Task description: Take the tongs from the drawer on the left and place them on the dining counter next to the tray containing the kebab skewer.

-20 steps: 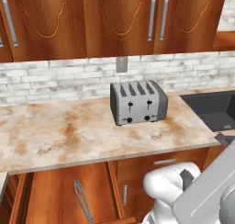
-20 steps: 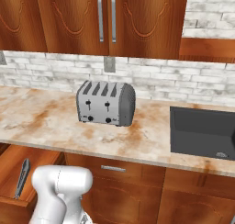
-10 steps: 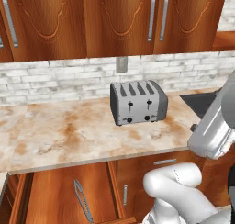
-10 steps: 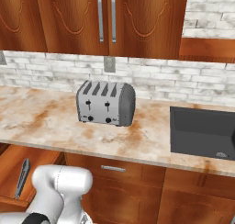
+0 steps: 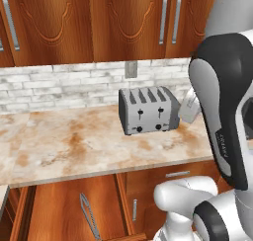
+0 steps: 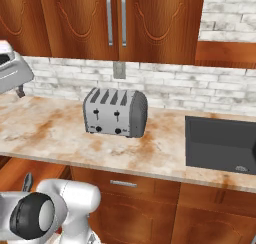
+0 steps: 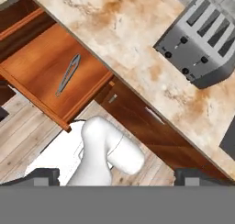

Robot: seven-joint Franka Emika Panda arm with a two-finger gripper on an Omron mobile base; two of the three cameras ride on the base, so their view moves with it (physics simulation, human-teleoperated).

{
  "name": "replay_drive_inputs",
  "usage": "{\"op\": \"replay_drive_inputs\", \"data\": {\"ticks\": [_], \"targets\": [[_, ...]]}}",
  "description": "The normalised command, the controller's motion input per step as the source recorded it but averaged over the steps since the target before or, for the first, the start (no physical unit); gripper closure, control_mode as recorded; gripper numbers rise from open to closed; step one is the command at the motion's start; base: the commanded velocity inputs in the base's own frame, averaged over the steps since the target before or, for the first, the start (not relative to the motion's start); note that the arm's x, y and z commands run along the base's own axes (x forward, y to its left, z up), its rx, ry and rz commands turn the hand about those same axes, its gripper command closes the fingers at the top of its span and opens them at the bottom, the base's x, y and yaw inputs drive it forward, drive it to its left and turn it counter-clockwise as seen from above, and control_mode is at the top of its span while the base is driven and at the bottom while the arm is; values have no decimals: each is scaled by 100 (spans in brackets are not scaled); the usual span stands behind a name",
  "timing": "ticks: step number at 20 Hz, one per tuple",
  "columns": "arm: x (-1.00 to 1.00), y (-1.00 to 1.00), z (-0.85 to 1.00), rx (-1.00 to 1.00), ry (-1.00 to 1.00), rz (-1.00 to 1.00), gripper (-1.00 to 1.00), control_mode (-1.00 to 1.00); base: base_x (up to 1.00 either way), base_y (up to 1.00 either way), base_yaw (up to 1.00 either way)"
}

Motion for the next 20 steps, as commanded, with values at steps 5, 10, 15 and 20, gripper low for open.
{"op": "replay_drive_inputs", "data": {"ticks": [5, 10, 15, 20], "targets": [[64, 0, -67, 7, 36, -15, -100, -100, 0, 0, 0], [56, 0, -84, 11, 11, -15, -100, -100, 0, 0, 0], [32, 1, -64, 11, -2, -12, -100, -100, 0, 0, 0], [18, 22, -62, 1, -2, -9, -100, -100, 0, 0, 0]]}}
